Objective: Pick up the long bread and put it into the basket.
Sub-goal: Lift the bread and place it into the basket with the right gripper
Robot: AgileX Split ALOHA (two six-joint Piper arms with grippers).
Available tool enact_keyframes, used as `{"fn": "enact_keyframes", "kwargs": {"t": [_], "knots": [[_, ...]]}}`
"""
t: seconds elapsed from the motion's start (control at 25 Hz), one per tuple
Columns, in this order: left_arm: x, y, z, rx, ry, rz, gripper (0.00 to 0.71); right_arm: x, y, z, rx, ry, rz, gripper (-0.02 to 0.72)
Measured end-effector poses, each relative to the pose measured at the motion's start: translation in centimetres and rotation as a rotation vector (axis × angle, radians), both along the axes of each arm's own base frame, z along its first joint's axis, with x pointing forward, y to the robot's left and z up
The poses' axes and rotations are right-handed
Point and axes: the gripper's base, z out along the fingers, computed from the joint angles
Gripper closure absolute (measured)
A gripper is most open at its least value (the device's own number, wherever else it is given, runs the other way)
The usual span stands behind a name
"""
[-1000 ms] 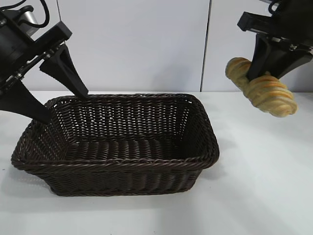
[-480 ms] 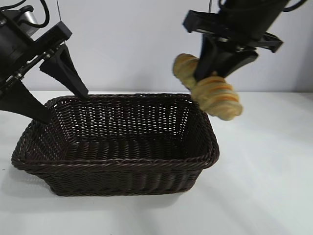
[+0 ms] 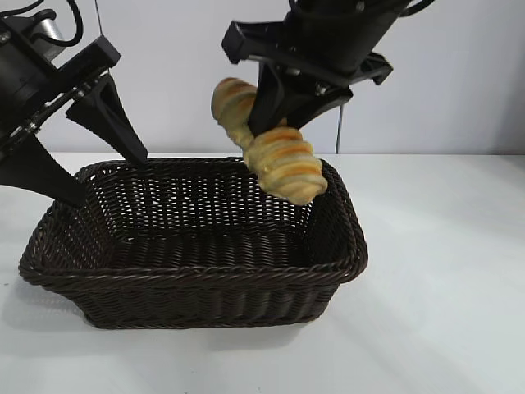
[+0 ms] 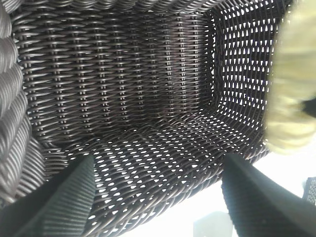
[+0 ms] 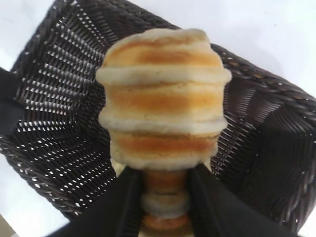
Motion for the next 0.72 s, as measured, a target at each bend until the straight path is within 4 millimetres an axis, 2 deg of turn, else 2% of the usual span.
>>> {"fn": "enact_keyframes", "kwargs": {"t": [0.28,0.36,0.56,0.72], "knots": [[0.0,0.0,0.0,0.000,-0.001,0.001,0.186,0.3,0.4,-1.2,-0.012,0.001,0.055,0.484],[0.0,0.0,0.0,0.000,-0.001,0.001,0.186,0.3,0.4,-1.3,-0.016,-0.002,0.066,0.462],[0.0,0.0,0.0,0.000,-0.001,0.001,0.186,0.3,0.4,-1.3,-0.017,-0.006,0.074,0.323],[0.0,0.0,0.0,0.000,-0.001,0.001,0.186,0.3,0.4,-1.3,-0.017,-0.004,0.074,0.182]]}}
